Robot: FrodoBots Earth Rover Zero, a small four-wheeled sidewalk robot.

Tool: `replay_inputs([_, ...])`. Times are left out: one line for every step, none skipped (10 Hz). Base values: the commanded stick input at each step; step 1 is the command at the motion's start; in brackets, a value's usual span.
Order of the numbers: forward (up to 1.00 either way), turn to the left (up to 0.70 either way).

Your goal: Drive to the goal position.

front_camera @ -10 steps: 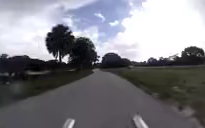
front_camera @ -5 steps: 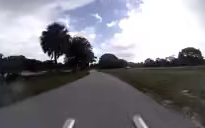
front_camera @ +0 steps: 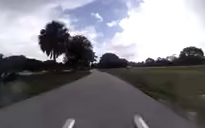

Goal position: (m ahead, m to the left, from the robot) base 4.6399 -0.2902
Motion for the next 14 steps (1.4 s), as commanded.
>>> replay_inputs([0.85, 0.00])
replay_inputs([0.85, 0.00])
replay_inputs([0.85, 0.00])
replay_inputs([0.85, 0.00])
replay_inputs([0.85, 0.00])
replay_inputs([0.85, 0.00])
replay_inputs([0.85, 0.00])
replay_inputs([0.85, 0.00])
replay_inputs([0.85, 0.00])
replay_inputs([0.85, 0.00])
replay_inputs([0.85, 0.00])
replay_inputs([0.85, 0.00])
replay_inputs([0.85, 0.00])
replay_inputs([0.85, 0.00])
